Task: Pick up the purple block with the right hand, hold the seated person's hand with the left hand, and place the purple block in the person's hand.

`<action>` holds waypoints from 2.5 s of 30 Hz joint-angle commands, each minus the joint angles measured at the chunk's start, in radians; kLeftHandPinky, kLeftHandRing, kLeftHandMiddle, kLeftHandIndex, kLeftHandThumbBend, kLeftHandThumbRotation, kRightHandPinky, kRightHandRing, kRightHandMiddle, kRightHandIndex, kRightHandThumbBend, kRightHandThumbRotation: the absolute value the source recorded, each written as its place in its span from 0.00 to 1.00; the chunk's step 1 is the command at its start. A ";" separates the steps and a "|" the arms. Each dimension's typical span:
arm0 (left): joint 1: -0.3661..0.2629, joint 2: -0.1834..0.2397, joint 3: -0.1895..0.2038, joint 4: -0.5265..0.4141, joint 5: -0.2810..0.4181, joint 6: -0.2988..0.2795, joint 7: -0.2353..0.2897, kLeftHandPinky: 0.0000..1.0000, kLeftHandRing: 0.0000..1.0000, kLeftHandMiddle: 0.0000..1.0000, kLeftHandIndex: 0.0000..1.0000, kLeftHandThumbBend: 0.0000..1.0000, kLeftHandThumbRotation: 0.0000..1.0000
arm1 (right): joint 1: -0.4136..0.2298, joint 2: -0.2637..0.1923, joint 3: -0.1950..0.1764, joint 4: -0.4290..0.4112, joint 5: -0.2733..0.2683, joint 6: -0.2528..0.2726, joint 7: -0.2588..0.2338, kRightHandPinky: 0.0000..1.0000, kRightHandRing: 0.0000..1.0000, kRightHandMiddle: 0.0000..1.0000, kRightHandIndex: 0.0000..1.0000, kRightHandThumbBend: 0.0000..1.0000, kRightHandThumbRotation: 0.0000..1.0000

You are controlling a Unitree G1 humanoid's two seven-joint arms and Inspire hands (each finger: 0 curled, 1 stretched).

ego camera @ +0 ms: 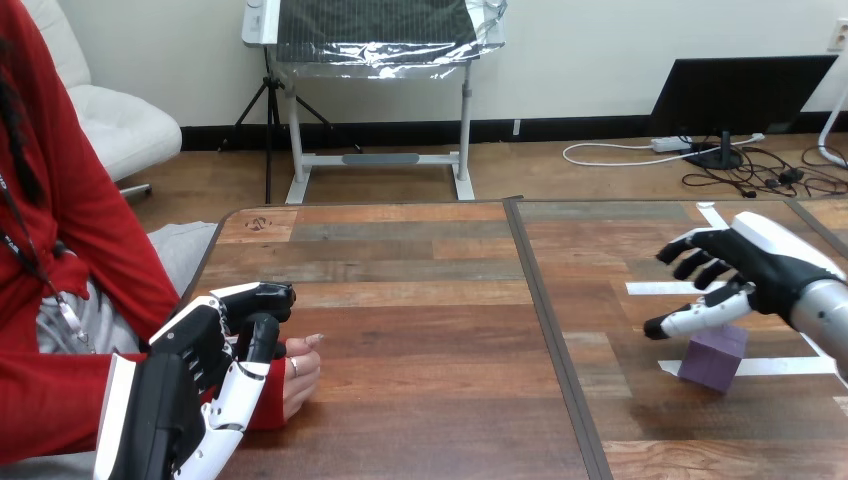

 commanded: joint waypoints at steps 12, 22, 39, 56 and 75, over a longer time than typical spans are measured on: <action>-0.038 -0.026 -0.002 -0.023 -0.003 -0.005 -0.001 0.57 0.70 0.69 0.62 0.37 0.67 | -0.107 -0.039 0.008 -0.038 -0.014 0.029 0.034 0.74 0.78 0.78 0.81 1.00 0.29; -0.032 -0.020 -0.002 -0.035 -0.007 0.006 -0.006 0.56 0.70 0.69 0.62 0.38 0.67 | -0.115 -0.060 -0.002 -0.049 0.001 0.039 0.100 0.83 0.85 0.83 0.84 1.00 0.27; -0.031 -0.020 0.004 -0.042 0.008 0.011 0.000 0.56 0.70 0.69 0.62 0.37 0.68 | -0.111 -0.077 -0.022 -0.047 0.029 0.021 0.199 0.75 0.81 0.82 0.83 1.00 0.21; -0.045 -0.017 0.004 -0.029 -0.008 -0.004 -0.009 0.55 0.69 0.68 0.61 0.32 0.66 | -0.091 -0.067 0.022 -0.043 -0.024 0.041 0.163 0.74 0.76 0.78 0.80 1.00 0.20; -0.038 -0.009 0.016 -0.046 -0.001 0.010 -0.012 0.53 0.67 0.68 0.60 0.29 0.66 | -0.075 -0.062 0.032 -0.032 -0.013 0.029 0.164 0.69 0.75 0.78 0.79 1.00 0.19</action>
